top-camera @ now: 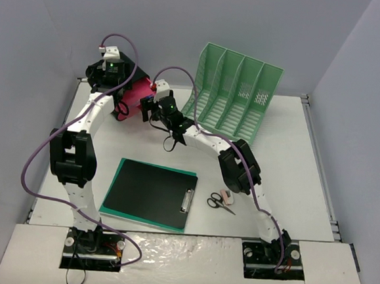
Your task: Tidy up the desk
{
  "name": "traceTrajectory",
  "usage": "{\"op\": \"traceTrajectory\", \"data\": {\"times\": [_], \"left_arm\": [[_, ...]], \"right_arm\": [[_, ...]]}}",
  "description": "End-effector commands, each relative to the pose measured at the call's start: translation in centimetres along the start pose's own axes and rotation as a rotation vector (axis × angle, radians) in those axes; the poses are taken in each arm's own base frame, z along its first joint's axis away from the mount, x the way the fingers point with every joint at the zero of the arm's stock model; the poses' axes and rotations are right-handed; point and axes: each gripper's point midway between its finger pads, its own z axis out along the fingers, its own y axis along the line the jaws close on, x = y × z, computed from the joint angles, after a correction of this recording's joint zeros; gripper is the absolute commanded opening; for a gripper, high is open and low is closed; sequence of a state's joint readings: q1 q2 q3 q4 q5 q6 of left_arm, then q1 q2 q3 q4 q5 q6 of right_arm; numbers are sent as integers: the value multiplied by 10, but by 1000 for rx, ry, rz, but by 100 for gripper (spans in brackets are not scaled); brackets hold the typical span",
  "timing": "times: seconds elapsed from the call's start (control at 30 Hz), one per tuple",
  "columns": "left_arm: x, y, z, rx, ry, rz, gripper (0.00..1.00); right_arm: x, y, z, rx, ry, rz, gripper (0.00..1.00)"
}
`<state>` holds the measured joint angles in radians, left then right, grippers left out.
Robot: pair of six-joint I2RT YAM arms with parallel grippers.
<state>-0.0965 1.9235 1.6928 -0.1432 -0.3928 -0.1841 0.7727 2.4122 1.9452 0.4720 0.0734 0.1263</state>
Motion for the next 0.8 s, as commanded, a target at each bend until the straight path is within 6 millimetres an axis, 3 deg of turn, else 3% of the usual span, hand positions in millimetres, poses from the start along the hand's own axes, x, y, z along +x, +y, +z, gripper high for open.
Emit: {"op": "traceTrajectory", "data": {"times": [0.0, 0.27, 0.5, 0.77], "left_arm": [[18, 1, 0, -5, 72, 82, 97], [17, -2, 0, -6, 72, 89, 97], [19, -1, 0, -13, 75, 95, 97], [26, 0, -1, -18, 85, 105, 97]], "right_arm": [[-95, 7, 3, -13, -266, 46, 81], [-97, 7, 16, -18, -294, 67, 83], [-73, 5, 33, -28, -313, 141, 84], [-63, 6, 46, -45, -358, 196, 85]]}}
